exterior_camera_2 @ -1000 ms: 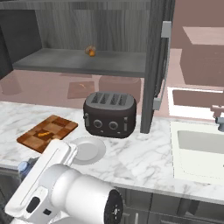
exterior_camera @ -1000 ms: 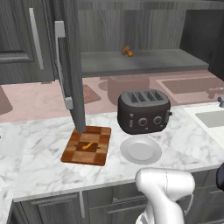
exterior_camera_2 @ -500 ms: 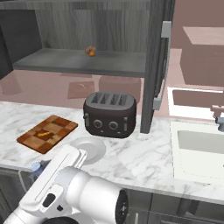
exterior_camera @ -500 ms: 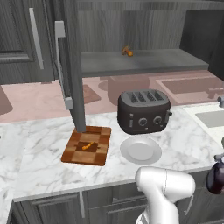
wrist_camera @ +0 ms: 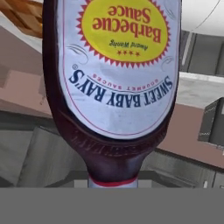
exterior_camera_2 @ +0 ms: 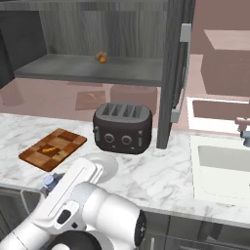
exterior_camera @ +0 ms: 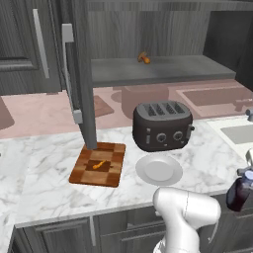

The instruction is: Pick the shrimp from the plate and place it on the cutting board. Then pick the condiment bottle from the cabinet and place it next to the cutting board.

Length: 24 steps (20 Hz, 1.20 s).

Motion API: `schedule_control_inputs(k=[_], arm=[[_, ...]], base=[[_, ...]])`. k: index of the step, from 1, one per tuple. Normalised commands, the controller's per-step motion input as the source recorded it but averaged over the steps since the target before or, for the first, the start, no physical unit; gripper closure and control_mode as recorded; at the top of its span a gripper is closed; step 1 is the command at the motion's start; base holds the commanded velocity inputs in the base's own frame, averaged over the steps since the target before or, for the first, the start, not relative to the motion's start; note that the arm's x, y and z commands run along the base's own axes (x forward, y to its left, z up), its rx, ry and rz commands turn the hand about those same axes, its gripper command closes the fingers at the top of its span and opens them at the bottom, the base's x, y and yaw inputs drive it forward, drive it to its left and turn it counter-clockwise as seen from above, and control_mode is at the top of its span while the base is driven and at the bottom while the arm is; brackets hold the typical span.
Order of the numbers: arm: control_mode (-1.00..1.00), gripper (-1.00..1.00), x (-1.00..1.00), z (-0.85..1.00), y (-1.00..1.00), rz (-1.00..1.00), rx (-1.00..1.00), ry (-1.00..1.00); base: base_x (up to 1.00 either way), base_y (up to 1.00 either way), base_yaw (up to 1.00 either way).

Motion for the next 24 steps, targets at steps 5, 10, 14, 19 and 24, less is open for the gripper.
schedule_control_inputs(k=[5,10,14,19,24], arm=[[-1.0,1.0,0.09,0.0,-0.17,0.0,0.02,-0.02],[-1.0,1.0,0.2,0.0,-0.24,0.0,0.01,-0.02],[-1.0,1.0,0.27,0.0,-0.18,0.0,0.0,-0.04],[-1.0,1.0,0.32,-0.04,-0.12,0.0,0.01,-0.04],[-1.0,1.0,0.34,-0.23,-0.01,0.01,0.05,-0.02]], base=[[0.0,0.0,0.0],[0.0,0.0,0.0],[0.0,0.0,0.0],[0.0,0.0,0.0],[0.0,0.0,0.0]])
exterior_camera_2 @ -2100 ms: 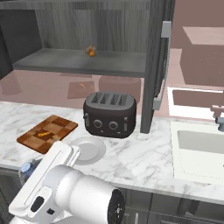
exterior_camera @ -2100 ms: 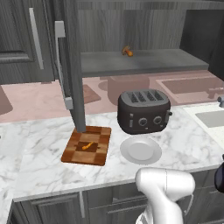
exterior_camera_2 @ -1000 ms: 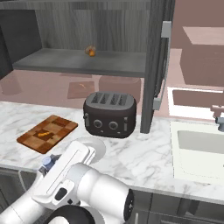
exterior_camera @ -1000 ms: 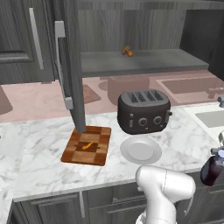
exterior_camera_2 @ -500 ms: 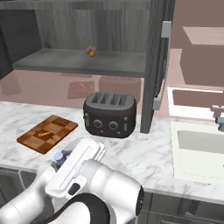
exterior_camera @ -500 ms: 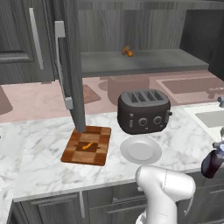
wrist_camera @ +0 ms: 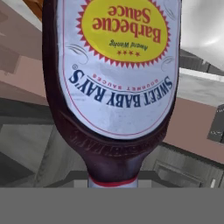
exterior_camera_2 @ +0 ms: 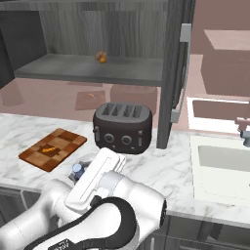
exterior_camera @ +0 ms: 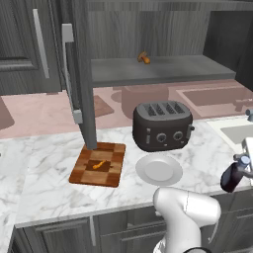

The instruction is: Pick the shrimp from the plate and place it on the cutting board. Then pick the condiment bottle from the cabinet and place it next to the cutting board.

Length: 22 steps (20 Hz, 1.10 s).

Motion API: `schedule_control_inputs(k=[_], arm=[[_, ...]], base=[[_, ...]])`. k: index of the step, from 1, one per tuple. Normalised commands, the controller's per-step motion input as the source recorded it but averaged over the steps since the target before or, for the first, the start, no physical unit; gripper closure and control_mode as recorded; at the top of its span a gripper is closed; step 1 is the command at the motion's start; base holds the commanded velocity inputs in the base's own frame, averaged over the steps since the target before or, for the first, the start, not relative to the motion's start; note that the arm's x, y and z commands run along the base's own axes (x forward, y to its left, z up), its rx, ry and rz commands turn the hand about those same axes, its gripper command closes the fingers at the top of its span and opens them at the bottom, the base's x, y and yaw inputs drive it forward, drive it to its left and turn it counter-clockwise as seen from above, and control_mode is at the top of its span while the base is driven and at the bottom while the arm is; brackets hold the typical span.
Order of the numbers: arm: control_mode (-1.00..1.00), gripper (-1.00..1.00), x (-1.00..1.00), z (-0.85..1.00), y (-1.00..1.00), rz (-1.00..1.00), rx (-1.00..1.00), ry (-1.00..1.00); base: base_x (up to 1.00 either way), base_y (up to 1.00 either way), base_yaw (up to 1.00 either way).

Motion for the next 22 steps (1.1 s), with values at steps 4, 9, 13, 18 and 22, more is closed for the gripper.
schedule_control_inputs(k=[4,9,13,18,22], arm=[[-1.0,1.0,0.26,-0.37,0.0,0.02,0.07,0.0],[-1.0,1.0,0.22,-0.28,0.0,0.02,0.07,-0.01],[-1.0,1.0,0.16,-0.1,-0.03,0.0,0.04,-0.01],[-1.0,1.0,0.13,0.0,-0.09,0.0,0.0,0.0],[-1.0,1.0,0.13,0.0,-0.11,0.0,0.0,0.0]], base=[[0.0,0.0,0.0],[0.0,0.0,0.0],[0.0,0.0,0.0],[0.0,0.0,0.0],[0.0,0.0,0.0]])
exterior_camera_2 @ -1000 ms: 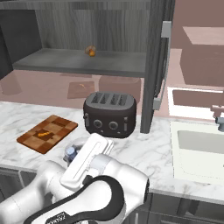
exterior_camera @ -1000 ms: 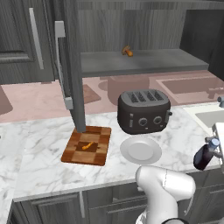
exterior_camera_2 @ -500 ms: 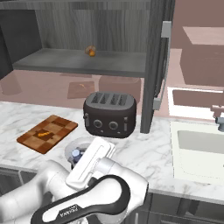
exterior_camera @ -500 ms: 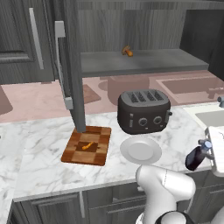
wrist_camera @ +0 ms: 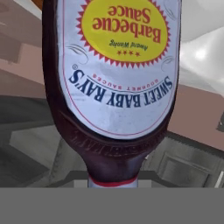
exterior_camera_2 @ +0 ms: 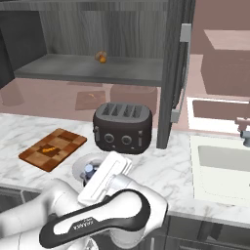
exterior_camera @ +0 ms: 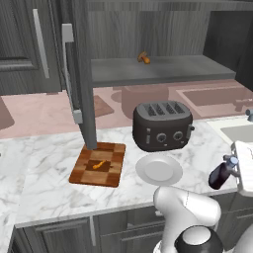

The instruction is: Pick the shrimp from the plate and place it on the cutting board. Then pick the condiment bottle from the cabinet and place it next to the cutting board.

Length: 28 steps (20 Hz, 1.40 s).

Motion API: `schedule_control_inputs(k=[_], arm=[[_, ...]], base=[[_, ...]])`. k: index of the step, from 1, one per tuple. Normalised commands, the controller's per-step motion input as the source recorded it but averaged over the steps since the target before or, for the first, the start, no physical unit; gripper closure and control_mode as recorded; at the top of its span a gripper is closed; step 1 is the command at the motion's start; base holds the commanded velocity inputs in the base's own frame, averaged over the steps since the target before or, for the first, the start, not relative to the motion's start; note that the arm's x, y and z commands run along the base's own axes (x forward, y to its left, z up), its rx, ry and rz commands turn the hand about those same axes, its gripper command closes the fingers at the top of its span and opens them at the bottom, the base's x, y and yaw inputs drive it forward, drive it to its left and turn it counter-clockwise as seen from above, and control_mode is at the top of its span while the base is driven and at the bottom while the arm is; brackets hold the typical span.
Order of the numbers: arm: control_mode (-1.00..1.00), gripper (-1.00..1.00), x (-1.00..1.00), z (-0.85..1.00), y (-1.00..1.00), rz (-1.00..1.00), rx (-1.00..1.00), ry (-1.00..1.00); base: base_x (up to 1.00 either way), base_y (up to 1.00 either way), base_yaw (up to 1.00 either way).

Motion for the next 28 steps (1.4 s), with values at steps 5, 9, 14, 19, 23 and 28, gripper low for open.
schedule_control_inputs(k=[5,9,14,19,23,28], arm=[[-1.0,1.0,0.14,-0.04,-0.15,0.0,0.0,0.0],[-1.0,1.0,0.23,-0.14,-0.1,0.0,0.0,0.0],[-1.0,1.0,0.23,-0.18,-0.04,0.0,-0.01,-0.01],[-1.0,1.0,0.27,-0.23,0.0,0.0,-0.03,-0.02],[-1.0,1.0,0.19,-0.19,0.0,0.0,-0.04,-0.03],[-1.0,1.0,0.09,-0.14,0.0,0.0,-0.03,-0.04]], base=[[0.0,0.0,0.0],[0.0,0.0,0.0],[0.0,0.0,0.0],[0.0,0.0,0.0],[0.0,0.0,0.0],[0.0,0.0,0.0]])
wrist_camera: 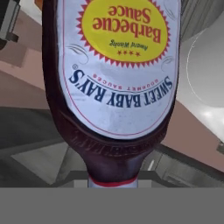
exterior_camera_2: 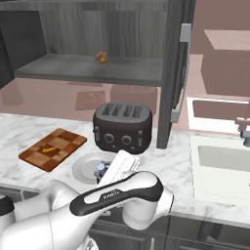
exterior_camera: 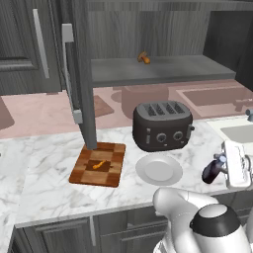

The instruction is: Pick the shrimp from the plate and place it on the cutting board. Then pick the condiment bottle from the cabinet and place it next to the cutting board.

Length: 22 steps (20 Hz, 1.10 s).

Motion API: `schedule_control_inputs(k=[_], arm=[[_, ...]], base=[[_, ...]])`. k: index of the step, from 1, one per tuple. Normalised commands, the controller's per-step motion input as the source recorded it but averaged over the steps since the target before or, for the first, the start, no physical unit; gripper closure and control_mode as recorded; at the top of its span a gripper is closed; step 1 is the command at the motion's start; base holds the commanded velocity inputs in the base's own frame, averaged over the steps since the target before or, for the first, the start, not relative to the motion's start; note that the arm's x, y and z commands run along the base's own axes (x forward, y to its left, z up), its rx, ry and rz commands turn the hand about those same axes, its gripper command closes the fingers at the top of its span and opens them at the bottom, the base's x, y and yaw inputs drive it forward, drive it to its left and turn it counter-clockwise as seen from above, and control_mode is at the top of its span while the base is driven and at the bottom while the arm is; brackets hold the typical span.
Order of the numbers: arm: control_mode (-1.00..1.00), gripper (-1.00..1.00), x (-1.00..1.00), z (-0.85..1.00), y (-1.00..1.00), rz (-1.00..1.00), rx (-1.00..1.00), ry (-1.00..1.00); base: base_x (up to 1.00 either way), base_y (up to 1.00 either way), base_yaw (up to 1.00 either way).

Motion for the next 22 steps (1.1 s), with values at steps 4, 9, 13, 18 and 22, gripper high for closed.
schedule_control_inputs(k=[4,9,13,18,22], arm=[[-1.0,1.0,0.01,-0.09,0.0,0.0,-0.03,-0.04],[-1.0,1.0,0.0,-0.08,0.0,0.0,-0.02,-0.03],[-1.0,1.0,0.01,-0.06,0.0,0.0,-0.01,-0.04],[-1.0,1.0,0.05,-0.07,0.0,0.0,0.0,-0.04],[-1.0,1.0,0.12,-0.1,0.0,0.0,0.0,-0.04]], base=[[0.0,0.0,0.0],[0.0,0.0,0.0],[0.0,0.0,0.0],[0.0,0.0,0.0],[0.0,0.0,0.0]])
